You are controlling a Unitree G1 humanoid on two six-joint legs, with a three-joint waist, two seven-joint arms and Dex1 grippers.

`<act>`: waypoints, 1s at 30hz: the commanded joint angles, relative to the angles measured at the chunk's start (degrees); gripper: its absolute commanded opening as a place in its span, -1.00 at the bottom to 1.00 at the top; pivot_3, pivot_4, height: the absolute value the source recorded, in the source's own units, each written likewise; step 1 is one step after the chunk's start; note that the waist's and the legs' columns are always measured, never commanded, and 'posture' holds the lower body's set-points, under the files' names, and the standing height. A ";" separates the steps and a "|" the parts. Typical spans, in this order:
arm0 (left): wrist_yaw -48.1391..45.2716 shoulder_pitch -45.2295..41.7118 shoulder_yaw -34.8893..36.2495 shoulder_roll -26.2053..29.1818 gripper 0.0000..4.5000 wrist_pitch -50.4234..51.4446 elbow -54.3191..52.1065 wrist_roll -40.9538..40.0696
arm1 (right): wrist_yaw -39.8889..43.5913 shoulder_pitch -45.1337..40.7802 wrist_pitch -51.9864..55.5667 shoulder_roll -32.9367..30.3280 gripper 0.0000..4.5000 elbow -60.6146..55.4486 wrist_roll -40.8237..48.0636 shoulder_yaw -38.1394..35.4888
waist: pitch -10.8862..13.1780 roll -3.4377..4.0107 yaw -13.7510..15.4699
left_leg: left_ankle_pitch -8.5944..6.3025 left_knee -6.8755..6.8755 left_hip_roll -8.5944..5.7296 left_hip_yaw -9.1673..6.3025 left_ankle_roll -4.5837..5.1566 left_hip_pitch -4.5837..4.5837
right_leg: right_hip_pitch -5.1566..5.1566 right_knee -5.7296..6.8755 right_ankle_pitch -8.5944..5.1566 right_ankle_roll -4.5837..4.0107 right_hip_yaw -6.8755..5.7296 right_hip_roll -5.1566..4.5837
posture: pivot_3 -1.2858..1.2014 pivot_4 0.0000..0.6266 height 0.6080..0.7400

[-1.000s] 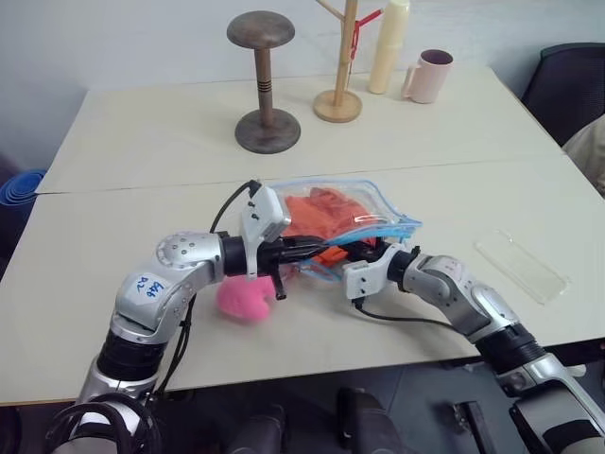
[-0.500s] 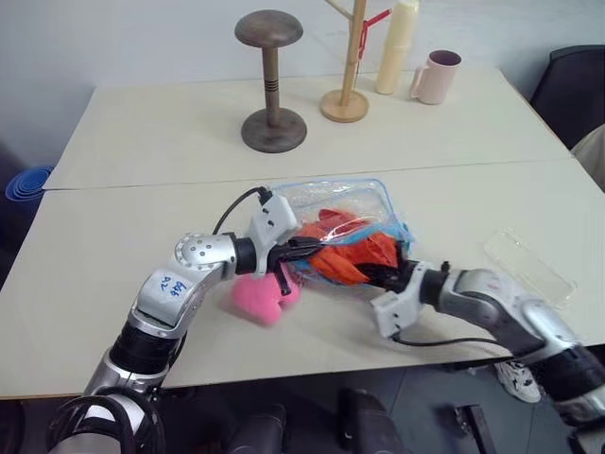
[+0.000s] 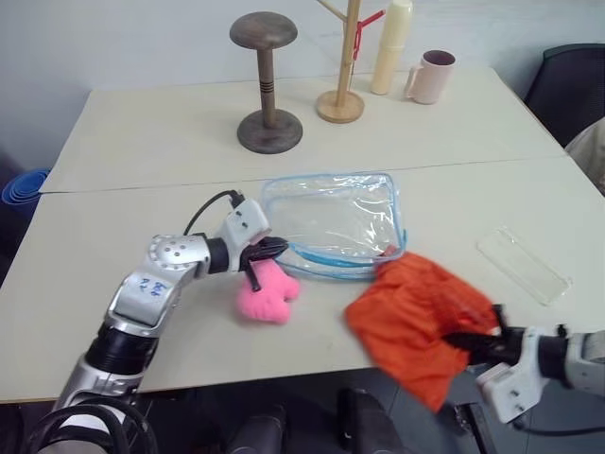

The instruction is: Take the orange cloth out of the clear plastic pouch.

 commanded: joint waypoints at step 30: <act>-18.97 6.81 23.15 16.51 0.99 5.14 2.32 -14.85 | 35.99 -5.95 75.09 7.63 1.00 -8.51 54.30 -25.89 | 0.05 0.08 0.15 | -0.04 -0.51 0.30 0.13 0.07 0.48 | 0.35 -0.29 -0.02 -0.05 0.05 0.01 | 0.03 -0.52 1.00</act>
